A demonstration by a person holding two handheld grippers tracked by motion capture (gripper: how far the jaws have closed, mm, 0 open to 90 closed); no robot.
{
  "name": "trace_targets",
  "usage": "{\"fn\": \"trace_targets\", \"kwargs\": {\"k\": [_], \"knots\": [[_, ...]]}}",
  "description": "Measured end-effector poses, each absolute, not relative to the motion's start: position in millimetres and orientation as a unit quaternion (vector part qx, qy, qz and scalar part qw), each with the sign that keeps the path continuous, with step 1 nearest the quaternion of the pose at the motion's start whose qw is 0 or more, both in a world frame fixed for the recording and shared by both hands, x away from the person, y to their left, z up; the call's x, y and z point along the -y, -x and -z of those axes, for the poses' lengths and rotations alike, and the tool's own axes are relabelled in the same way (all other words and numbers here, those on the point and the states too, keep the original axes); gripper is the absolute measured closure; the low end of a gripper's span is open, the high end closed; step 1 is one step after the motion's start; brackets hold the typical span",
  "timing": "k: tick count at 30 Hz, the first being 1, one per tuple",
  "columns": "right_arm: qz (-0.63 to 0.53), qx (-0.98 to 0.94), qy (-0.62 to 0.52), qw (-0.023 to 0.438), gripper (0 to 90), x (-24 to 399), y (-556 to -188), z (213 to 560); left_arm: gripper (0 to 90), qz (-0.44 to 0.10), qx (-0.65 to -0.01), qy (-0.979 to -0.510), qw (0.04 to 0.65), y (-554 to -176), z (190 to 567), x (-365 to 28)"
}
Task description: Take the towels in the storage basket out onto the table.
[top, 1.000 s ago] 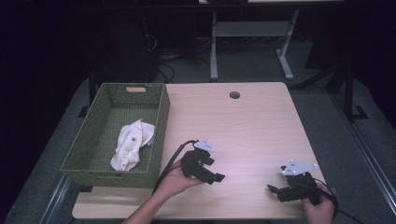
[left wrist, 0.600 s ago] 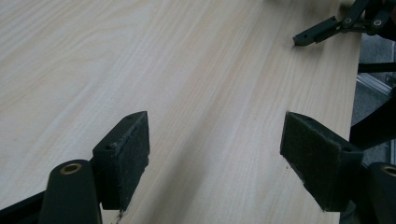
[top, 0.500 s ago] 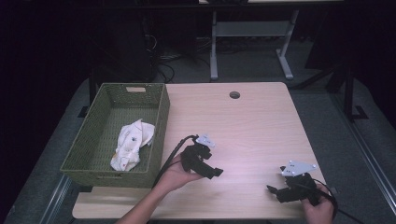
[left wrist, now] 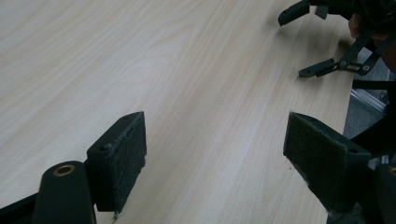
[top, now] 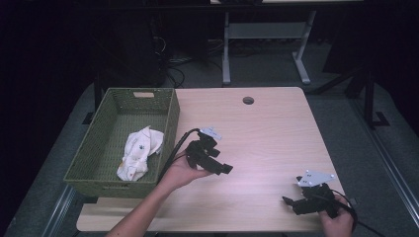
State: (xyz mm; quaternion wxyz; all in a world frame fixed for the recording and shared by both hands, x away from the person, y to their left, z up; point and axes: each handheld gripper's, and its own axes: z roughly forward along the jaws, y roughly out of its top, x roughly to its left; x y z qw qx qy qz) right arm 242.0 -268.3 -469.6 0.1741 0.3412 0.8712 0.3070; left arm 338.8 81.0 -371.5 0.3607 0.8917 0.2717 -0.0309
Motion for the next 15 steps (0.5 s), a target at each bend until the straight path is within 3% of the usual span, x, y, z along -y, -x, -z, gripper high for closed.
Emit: {"fn": "trace_targets", "kwargs": {"k": [15], "knots": [[-0.301, -0.875, -0.336, 0.175, 14.0, 270, -242, 469, 20.7, 0.035, -0.301, -0.877, 0.373, -354, 334, -125]]}}
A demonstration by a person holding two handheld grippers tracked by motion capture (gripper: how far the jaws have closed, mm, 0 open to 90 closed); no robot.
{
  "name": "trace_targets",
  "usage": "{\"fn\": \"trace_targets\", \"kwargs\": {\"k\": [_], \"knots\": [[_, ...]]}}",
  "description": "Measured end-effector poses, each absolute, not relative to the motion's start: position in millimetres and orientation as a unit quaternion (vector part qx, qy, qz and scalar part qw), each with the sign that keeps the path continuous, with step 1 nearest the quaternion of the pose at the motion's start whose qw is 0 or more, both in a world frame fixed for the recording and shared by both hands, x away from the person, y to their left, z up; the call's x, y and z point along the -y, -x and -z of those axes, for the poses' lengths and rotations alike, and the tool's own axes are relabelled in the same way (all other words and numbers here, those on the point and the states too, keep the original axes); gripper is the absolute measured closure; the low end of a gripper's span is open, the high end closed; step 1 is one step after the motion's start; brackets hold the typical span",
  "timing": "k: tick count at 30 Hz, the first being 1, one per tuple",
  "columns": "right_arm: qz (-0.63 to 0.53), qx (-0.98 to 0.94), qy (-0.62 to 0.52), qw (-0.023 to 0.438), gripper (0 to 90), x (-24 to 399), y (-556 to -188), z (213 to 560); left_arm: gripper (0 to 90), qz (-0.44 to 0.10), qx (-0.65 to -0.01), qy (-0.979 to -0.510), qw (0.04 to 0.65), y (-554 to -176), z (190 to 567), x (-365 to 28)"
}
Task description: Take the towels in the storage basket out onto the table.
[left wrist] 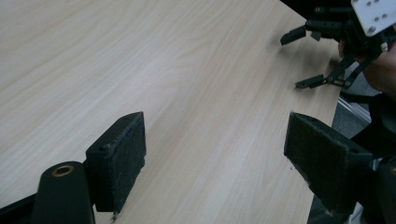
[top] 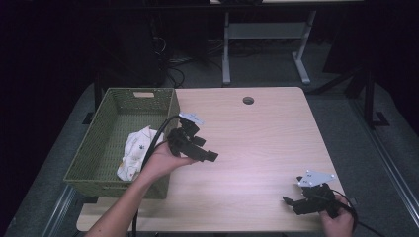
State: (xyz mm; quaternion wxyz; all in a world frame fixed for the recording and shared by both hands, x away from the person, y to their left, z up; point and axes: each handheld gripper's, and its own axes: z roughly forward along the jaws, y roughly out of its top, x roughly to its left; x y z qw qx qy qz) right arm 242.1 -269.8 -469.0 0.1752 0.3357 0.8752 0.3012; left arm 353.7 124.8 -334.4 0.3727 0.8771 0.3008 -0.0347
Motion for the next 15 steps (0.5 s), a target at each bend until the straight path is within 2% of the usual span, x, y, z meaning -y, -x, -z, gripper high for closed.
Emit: {"fn": "trace_targets", "kwargs": {"k": [15], "knots": [[-0.304, -0.874, -0.335, 0.178, 14.0, 271, -242, 468, 20.8, 0.038, -0.348, -0.861, 0.369, -368, 318, -165]]}}
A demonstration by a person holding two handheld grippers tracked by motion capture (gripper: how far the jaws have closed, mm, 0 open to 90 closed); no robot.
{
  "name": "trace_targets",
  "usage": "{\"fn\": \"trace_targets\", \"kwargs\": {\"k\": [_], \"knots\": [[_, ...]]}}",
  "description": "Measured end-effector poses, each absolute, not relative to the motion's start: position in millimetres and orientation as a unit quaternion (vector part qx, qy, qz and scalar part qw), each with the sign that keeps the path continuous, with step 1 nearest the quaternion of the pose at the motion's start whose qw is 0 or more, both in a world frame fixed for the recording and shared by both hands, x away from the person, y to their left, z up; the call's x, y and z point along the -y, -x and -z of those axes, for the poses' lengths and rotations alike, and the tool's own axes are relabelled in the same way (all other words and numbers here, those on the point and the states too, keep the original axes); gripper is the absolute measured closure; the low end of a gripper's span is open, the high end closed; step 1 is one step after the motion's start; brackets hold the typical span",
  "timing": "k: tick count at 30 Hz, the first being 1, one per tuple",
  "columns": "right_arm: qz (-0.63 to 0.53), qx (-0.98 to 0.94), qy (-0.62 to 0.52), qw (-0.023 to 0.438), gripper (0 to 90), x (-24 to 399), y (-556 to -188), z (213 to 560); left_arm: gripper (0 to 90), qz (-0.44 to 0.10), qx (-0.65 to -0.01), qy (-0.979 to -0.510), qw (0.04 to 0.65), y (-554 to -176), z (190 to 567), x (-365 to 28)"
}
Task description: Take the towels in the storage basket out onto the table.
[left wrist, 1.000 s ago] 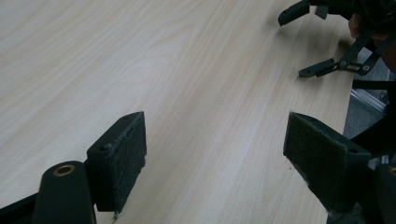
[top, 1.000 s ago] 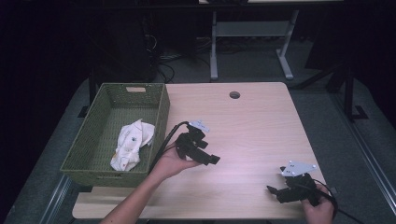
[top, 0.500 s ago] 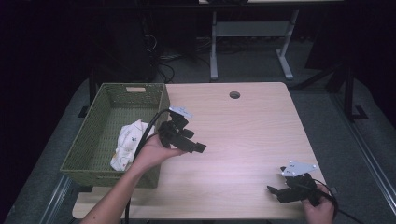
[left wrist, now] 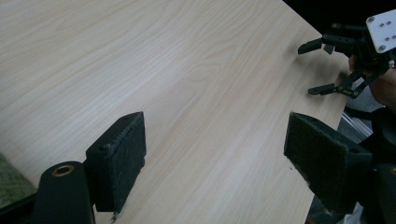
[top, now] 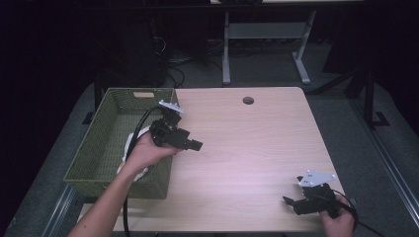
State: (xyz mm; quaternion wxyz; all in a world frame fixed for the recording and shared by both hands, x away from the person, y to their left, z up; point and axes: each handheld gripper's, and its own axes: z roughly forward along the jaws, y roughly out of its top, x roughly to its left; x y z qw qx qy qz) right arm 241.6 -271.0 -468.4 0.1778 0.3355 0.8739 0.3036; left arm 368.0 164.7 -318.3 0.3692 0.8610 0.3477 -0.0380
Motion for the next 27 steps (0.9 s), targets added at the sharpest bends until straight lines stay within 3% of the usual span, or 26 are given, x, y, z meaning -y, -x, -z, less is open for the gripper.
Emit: {"fn": "trace_targets", "kwargs": {"k": [27], "knots": [[-0.304, -0.874, -0.333, 0.179, 14.0, 269, -240, 468, 21.1, 0.001, -0.439, -0.822, 0.362, -380, 317, -256]]}}
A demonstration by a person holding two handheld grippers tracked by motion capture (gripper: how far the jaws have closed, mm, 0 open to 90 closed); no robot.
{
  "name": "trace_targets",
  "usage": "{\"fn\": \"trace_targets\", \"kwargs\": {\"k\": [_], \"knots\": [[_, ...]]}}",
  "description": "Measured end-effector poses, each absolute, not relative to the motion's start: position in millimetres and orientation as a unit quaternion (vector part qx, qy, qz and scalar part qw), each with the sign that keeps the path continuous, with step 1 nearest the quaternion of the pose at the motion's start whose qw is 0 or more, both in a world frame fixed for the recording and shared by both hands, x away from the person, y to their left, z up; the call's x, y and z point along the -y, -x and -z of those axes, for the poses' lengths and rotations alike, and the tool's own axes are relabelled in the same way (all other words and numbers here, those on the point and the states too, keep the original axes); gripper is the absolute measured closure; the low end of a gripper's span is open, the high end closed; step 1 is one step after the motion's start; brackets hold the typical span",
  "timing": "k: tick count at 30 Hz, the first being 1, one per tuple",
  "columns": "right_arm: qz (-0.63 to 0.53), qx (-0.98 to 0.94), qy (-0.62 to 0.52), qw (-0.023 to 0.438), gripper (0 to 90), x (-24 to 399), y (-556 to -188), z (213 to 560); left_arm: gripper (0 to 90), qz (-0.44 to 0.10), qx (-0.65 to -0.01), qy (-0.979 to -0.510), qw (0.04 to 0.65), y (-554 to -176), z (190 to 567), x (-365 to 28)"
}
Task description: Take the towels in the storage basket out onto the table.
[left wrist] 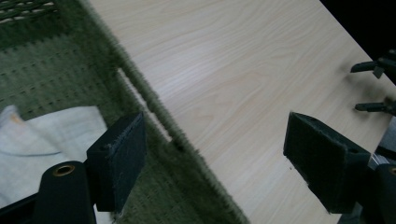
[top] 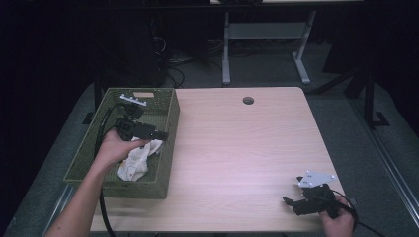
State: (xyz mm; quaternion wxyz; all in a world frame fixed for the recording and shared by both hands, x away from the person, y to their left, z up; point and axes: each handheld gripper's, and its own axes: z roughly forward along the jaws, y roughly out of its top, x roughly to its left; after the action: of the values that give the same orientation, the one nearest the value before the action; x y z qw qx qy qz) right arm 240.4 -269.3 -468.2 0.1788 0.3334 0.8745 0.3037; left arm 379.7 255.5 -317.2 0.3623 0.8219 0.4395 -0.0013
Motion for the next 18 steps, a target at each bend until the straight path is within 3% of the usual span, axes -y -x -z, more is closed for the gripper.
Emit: {"fn": "trace_targets", "kwargs": {"k": [18], "knots": [[-0.307, -0.873, -0.335, 0.177, 14.0, 269, -239, 467, 22.9, -0.017, -0.514, -0.797, 0.318, -385, 349, -309]]}}
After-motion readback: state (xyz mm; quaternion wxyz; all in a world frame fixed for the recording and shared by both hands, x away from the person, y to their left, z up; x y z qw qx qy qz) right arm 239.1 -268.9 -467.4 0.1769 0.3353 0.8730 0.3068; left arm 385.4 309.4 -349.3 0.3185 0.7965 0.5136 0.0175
